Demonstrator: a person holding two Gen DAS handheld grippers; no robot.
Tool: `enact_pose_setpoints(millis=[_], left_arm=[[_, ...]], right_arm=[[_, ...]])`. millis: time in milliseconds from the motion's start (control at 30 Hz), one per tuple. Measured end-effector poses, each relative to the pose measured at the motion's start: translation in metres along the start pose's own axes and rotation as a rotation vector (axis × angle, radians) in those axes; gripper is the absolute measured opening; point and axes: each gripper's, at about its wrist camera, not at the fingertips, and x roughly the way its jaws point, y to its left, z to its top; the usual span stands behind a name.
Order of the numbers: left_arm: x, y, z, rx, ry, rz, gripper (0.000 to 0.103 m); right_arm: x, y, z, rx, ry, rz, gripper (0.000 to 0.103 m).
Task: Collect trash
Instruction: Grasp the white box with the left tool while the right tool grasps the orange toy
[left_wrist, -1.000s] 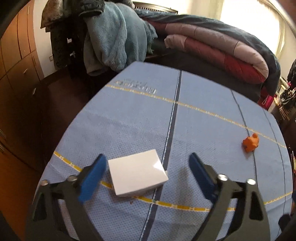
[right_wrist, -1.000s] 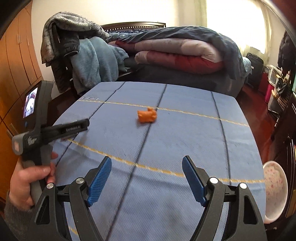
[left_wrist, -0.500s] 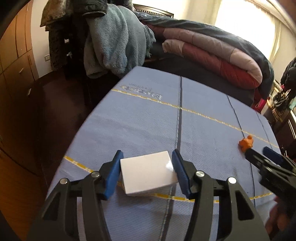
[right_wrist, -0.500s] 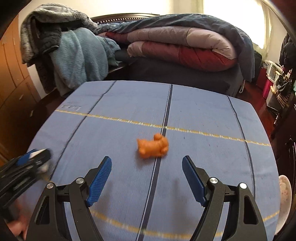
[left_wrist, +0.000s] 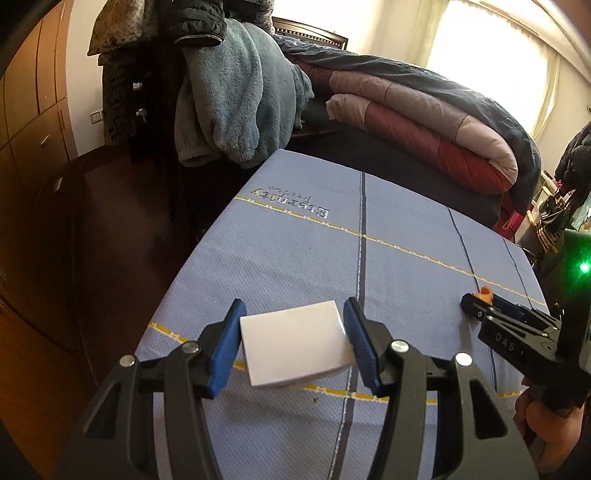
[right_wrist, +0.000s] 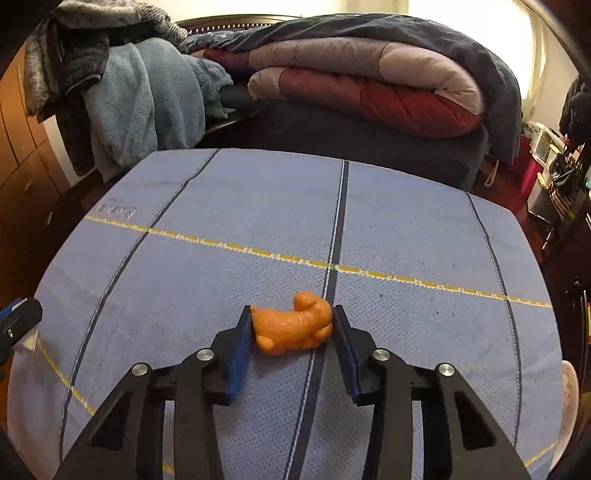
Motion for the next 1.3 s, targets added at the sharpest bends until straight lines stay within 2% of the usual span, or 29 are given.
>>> enact_pose_setpoints(millis=[133,367,767,1300], left_arm=[[-0.01,-0.009,-0.002,0.019,-0.008,-0.009,0.055],[-0.034,-0.038,-0.012,0.07,-0.026,-0.044,0.055],[-0.07,-0.091,-0.033,0.168,-0.052,-0.111,0.055],[-0.104,-0.152,-0.049,0.288,-0.093,-0.172,0.055]], right_arm=[[-0.013,-0.002,-0.008,-0.001,-0.003,0.019,0.042],[-0.062,-0.019,-0.033,0.048,-0.052,0.057,0.042],[-0.125,-0.057,-0.071,0.116,-0.134,0.051,0.042],[-0.166,-0.101,-0.106,0.185,-0.196,0.028,0.042]])
